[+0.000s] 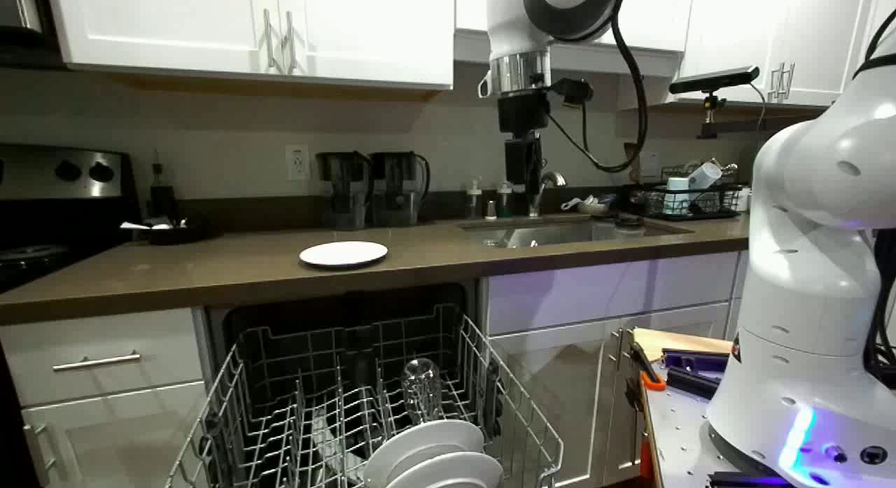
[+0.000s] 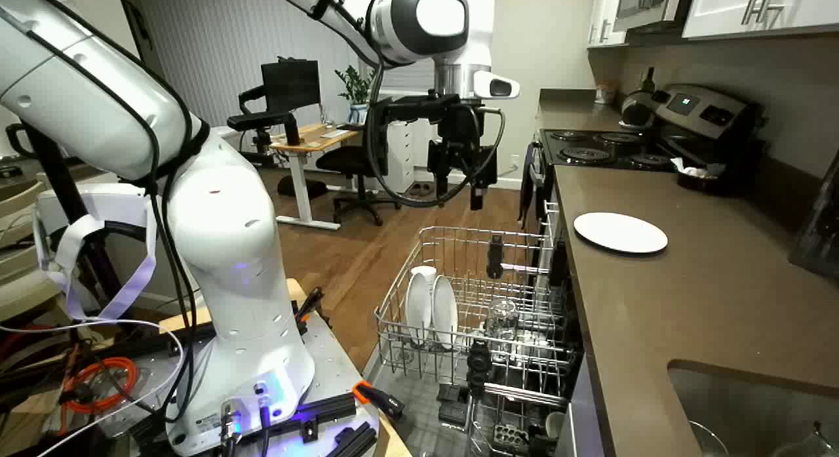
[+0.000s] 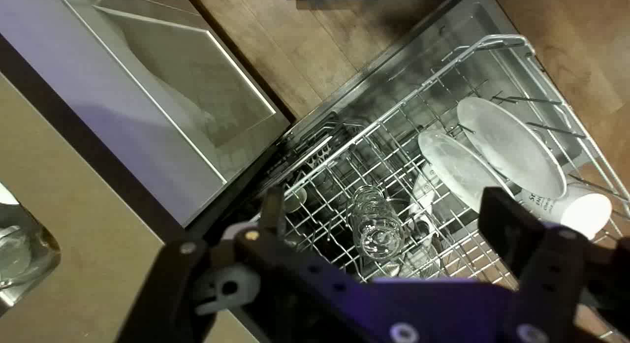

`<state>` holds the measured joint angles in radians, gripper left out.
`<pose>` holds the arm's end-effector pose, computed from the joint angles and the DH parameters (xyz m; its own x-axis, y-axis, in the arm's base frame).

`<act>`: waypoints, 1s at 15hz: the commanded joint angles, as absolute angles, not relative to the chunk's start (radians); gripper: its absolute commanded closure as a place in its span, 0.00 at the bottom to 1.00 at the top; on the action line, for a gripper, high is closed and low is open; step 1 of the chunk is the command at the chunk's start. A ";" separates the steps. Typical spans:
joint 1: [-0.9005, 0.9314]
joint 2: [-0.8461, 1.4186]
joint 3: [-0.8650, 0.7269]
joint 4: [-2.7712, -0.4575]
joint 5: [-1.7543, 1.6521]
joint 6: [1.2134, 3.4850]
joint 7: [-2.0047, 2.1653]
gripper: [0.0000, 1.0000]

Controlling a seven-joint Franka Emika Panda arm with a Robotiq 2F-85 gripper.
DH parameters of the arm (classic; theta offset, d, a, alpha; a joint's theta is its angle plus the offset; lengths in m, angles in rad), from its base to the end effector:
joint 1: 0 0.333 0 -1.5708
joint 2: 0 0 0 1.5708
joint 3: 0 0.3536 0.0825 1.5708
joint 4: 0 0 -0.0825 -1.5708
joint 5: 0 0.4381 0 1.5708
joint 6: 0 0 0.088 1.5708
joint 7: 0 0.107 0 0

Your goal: Remove the plate from the countertop and put it in the middle of the two plates in the dishwasher

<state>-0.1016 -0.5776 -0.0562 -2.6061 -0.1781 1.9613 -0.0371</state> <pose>0.3802 -0.0721 0.4423 0.9962 -0.0418 -0.0759 -0.0320 -0.9915 0.1259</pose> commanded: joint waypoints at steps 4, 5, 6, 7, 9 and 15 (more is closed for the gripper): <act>-0.098 -0.578 -0.059 -2.605 -0.180 1.959 -0.035 0.00; -0.098 -0.578 -0.059 -2.605 -0.180 1.959 -0.035 0.00; -0.098 -0.578 -0.059 -2.605 -0.180 1.959 -0.035 0.00; -0.098 -0.578 -0.059 -2.605 -0.180 1.959 -0.035 0.00; -0.098 -0.578 -0.059 -2.605 -0.180 1.959 -0.035 0.00; -0.068 -0.580 -0.048 -2.618 -0.163 1.986 -0.045 0.00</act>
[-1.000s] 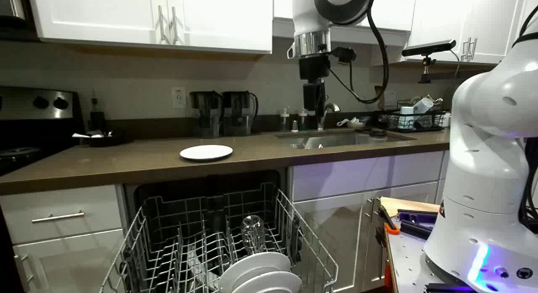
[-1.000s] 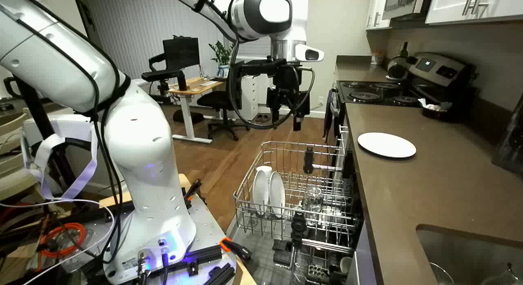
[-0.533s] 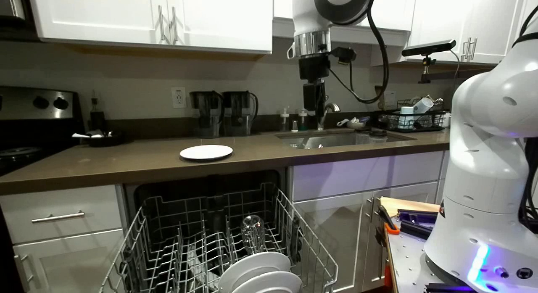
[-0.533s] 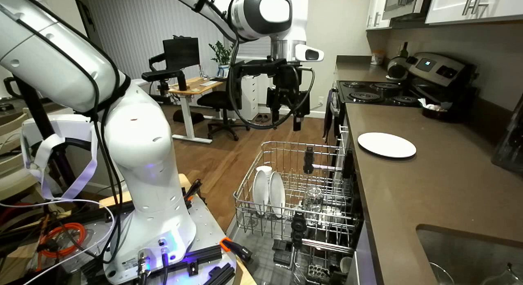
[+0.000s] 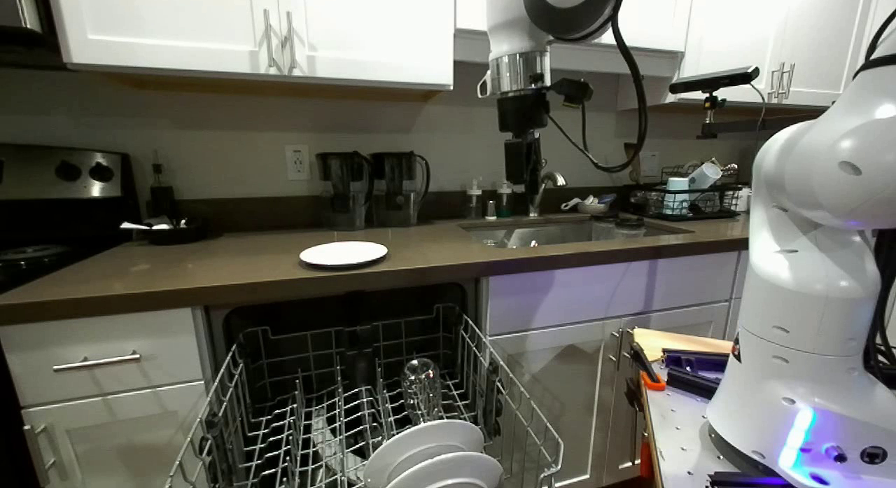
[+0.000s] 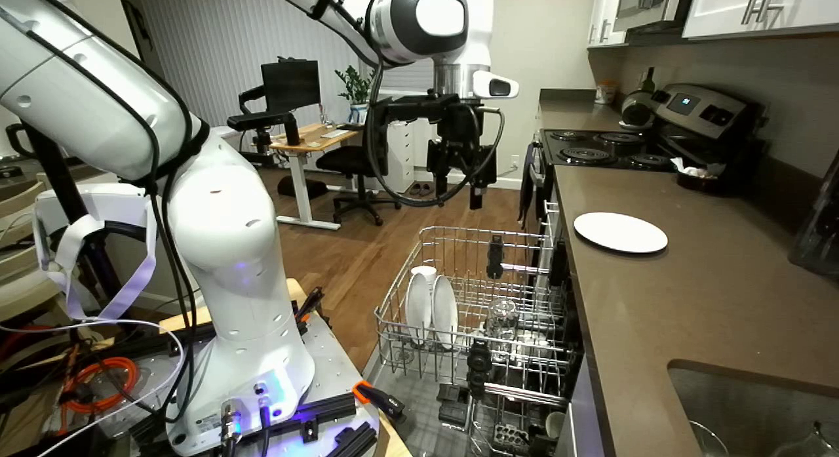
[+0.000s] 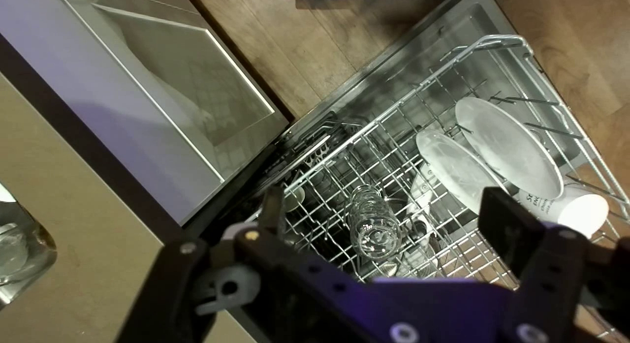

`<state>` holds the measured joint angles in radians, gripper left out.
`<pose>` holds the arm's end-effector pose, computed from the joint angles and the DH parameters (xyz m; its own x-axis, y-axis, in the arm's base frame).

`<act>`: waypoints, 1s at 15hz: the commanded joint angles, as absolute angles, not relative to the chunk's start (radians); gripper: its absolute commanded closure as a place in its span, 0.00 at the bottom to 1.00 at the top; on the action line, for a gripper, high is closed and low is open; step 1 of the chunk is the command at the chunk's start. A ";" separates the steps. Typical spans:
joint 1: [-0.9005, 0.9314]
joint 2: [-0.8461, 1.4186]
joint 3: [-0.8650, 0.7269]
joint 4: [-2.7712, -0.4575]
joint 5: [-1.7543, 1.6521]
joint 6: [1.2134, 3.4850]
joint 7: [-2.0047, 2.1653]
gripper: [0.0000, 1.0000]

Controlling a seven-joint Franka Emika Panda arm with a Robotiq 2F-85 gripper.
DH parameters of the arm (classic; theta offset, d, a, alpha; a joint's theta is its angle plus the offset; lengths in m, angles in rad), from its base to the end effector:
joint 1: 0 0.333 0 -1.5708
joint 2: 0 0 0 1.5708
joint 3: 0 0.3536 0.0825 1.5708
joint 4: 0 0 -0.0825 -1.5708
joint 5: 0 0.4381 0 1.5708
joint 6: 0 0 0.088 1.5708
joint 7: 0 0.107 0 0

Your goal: Remove the plate from the countertop and put it in the middle of the two plates in the dishwasher

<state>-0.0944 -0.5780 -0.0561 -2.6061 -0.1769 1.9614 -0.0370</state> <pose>0.3807 -0.0692 0.4424 0.9965 -0.0351 -0.0753 -0.0255 -0.9918 0.1249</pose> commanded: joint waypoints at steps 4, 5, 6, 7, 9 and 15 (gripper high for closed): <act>0.003 -0.553 -0.030 -2.623 -0.128 2.045 -0.064 0.00; 0.024 -0.542 -0.025 -2.626 -0.117 2.072 -0.072 0.00; 0.044 -0.527 -0.020 -2.629 -0.108 2.098 -0.081 0.00; 0.068 -0.511 -0.018 -2.633 -0.094 2.128 -0.096 0.00; 0.114 -0.468 -0.018 -2.641 -0.055 2.193 -0.141 0.00; 0.171 -0.283 0.024 -2.606 -0.050 2.317 -0.233 0.00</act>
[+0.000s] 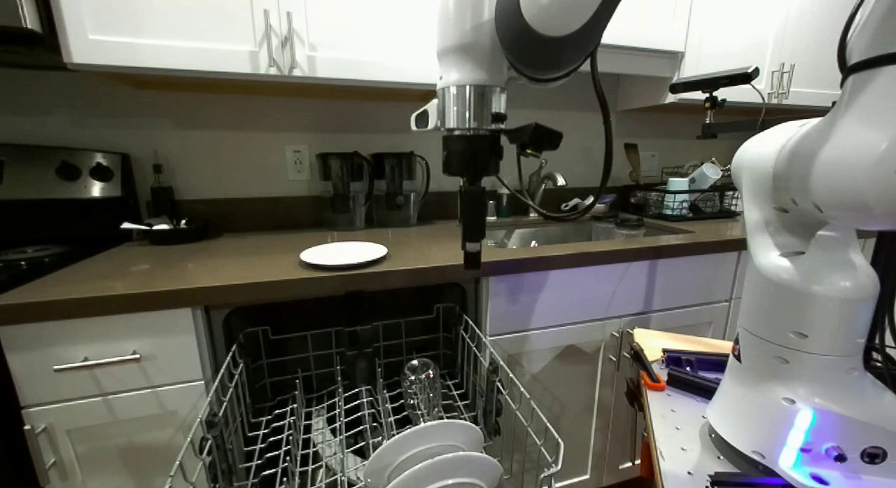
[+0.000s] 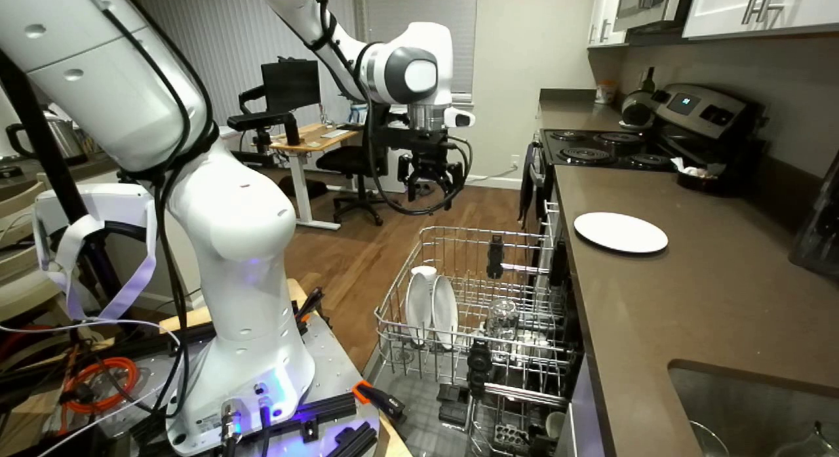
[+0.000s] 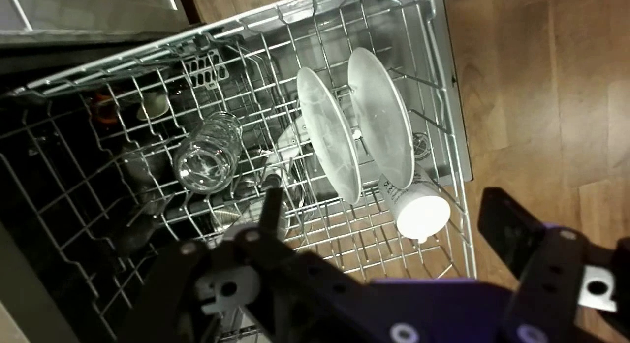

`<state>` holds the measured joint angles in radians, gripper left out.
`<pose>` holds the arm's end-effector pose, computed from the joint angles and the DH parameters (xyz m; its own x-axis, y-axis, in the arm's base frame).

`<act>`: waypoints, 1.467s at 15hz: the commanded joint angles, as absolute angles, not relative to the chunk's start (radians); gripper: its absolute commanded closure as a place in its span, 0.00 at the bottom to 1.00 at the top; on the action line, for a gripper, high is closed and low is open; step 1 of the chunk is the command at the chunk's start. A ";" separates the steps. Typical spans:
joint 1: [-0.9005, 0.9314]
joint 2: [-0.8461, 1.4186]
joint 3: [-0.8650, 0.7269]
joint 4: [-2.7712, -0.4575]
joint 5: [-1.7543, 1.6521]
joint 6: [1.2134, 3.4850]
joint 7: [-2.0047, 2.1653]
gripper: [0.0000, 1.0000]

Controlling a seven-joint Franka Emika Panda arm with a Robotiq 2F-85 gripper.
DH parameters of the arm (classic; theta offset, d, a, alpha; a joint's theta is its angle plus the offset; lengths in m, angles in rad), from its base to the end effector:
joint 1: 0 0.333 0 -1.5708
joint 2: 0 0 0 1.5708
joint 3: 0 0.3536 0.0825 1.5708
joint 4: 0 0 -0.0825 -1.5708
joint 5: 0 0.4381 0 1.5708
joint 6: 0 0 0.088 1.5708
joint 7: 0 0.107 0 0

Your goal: Remove the plate from the countertop and put it in the middle of the two plates in the dishwasher

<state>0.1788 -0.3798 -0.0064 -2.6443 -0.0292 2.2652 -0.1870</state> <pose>0.4170 0.0720 0.3684 0.9292 0.3695 -0.0032 0.3695 -0.9290 0.0198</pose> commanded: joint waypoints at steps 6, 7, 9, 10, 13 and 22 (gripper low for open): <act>0.133 -0.196 0.108 -2.510 -0.306 2.381 -0.160 0.00; 0.130 -0.187 0.115 -2.492 -0.343 2.387 -0.154 0.00; 0.122 -0.160 0.126 -2.449 -0.420 2.395 -0.132 0.00; 0.113 -0.143 0.132 -2.425 -0.476 2.401 -0.108 0.00; 0.086 -0.078 0.144 -2.360 -0.662 2.435 0.000 0.00; 0.115 0.246 0.082 -2.095 -1.137 2.348 0.394 0.00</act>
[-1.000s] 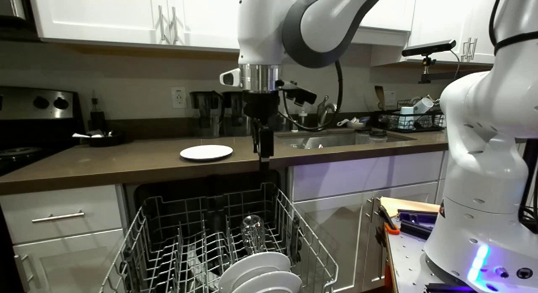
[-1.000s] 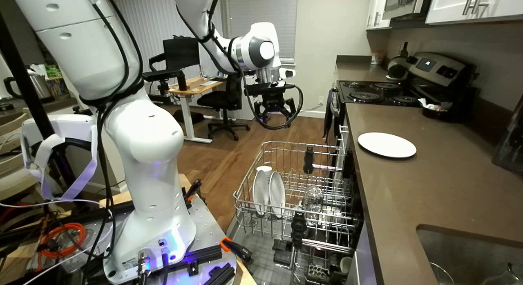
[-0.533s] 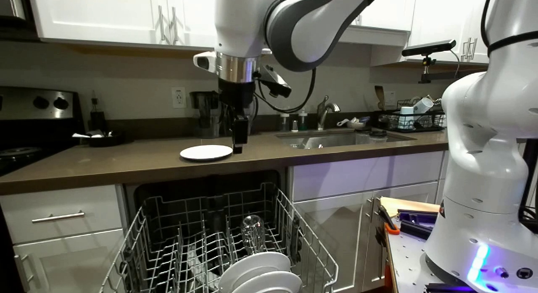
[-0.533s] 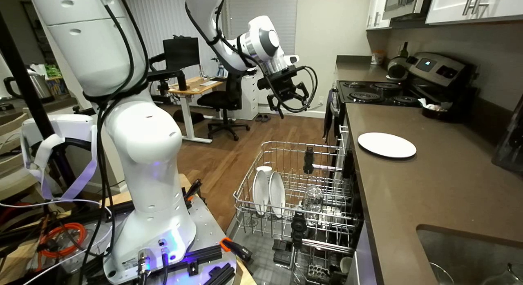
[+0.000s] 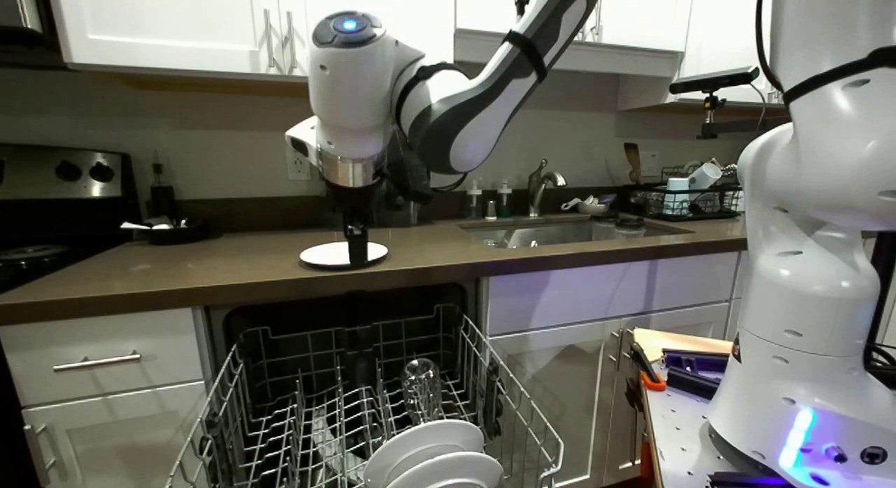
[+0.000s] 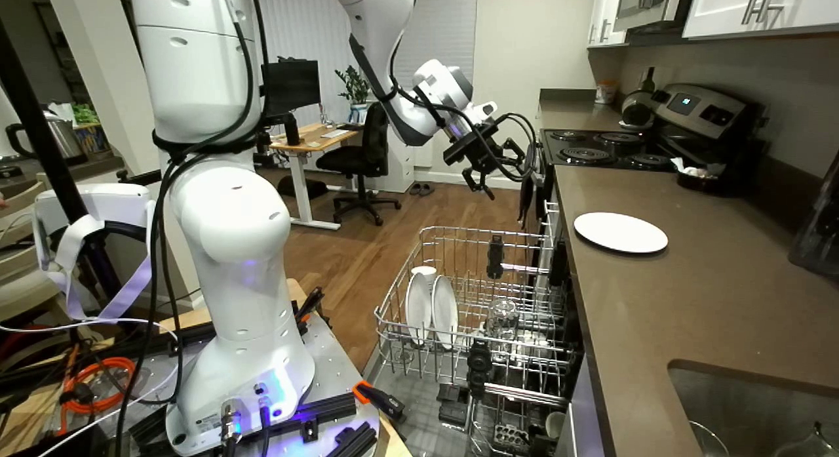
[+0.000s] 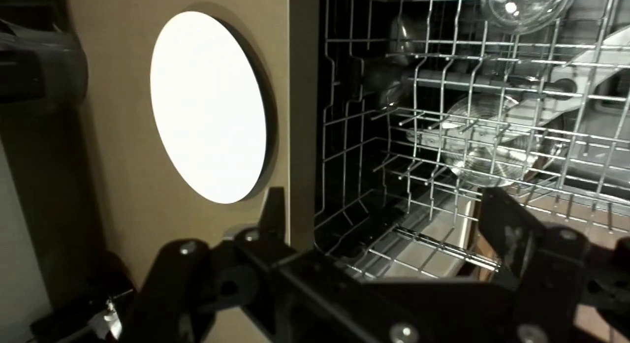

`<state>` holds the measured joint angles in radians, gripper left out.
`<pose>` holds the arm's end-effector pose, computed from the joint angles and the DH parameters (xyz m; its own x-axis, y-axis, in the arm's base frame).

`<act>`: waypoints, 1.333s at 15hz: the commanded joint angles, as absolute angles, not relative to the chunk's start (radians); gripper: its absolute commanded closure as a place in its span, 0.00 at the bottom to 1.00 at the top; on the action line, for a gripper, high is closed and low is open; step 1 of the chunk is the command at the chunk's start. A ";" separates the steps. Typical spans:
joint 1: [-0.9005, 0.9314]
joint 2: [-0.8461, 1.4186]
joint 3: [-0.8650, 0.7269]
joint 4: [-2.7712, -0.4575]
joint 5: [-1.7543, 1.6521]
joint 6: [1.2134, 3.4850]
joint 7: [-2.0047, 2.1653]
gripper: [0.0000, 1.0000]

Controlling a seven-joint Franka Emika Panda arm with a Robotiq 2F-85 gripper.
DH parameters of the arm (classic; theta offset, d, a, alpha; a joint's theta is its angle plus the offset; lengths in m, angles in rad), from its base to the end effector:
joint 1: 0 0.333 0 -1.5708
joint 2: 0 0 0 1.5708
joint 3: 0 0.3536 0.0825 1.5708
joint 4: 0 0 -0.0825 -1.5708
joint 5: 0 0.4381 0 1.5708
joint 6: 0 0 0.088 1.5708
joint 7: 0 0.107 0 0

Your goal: Remove the plate from the countertop and put it in the middle of the two plates in the dishwasher

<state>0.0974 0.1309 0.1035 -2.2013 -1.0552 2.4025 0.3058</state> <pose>0.5890 0.1132 0.3326 0.7755 0.6314 0.0048 0.4761 -0.5898 0.6523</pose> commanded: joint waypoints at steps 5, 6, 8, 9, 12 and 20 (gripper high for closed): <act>0.101 0.371 0.051 -1.983 -1.077 2.310 0.363 0.00; 0.095 0.389 0.046 -1.966 -1.057 2.311 0.354 0.00; 0.084 0.424 0.031 -1.933 -1.021 2.314 0.341 0.00; 0.074 0.425 0.032 -1.929 -0.974 2.311 0.313 0.00; 0.092 0.407 0.015 -1.962 -0.940 2.330 0.326 0.00; 0.127 0.491 -0.062 -1.856 -1.176 2.348 0.588 0.00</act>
